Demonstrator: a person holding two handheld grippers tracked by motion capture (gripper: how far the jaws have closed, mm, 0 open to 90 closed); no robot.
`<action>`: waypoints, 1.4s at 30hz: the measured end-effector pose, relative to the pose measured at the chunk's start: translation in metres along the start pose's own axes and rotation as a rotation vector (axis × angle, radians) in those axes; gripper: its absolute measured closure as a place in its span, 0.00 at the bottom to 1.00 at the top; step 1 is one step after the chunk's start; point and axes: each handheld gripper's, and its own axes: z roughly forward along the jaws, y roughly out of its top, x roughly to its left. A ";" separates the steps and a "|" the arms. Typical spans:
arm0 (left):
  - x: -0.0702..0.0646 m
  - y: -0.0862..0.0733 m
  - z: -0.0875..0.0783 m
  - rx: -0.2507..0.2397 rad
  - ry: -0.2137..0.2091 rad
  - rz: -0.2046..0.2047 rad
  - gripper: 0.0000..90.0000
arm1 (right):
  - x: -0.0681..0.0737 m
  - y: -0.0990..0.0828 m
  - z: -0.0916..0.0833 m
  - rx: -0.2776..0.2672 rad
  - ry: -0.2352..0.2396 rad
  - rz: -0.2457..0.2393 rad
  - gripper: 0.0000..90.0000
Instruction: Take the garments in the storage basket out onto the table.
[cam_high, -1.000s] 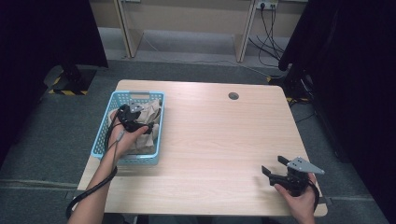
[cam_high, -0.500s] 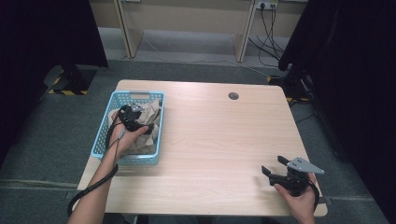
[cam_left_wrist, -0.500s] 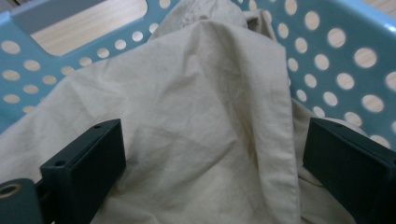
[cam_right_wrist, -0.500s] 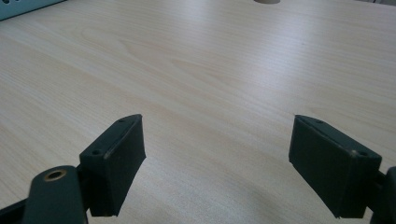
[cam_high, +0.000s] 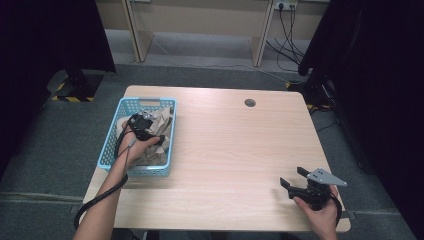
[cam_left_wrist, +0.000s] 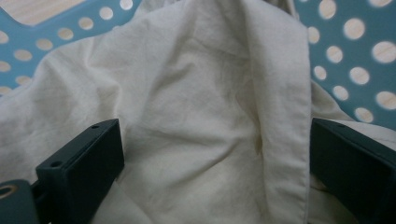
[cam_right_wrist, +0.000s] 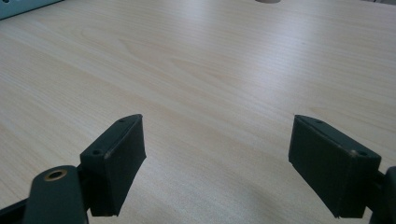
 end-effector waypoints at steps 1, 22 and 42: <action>0.000 0.000 0.001 0.007 0.000 -0.002 0.04 | 0.000 0.000 0.000 0.000 0.000 0.001 0.21; 0.008 -0.006 0.006 -0.005 -0.021 -0.012 0.63 | 0.001 0.000 0.000 0.003 0.000 -0.011 0.22; 0.007 -0.009 -0.004 -0.094 -0.005 0.021 0.91 | 0.000 0.000 0.000 0.002 0.004 -0.002 0.23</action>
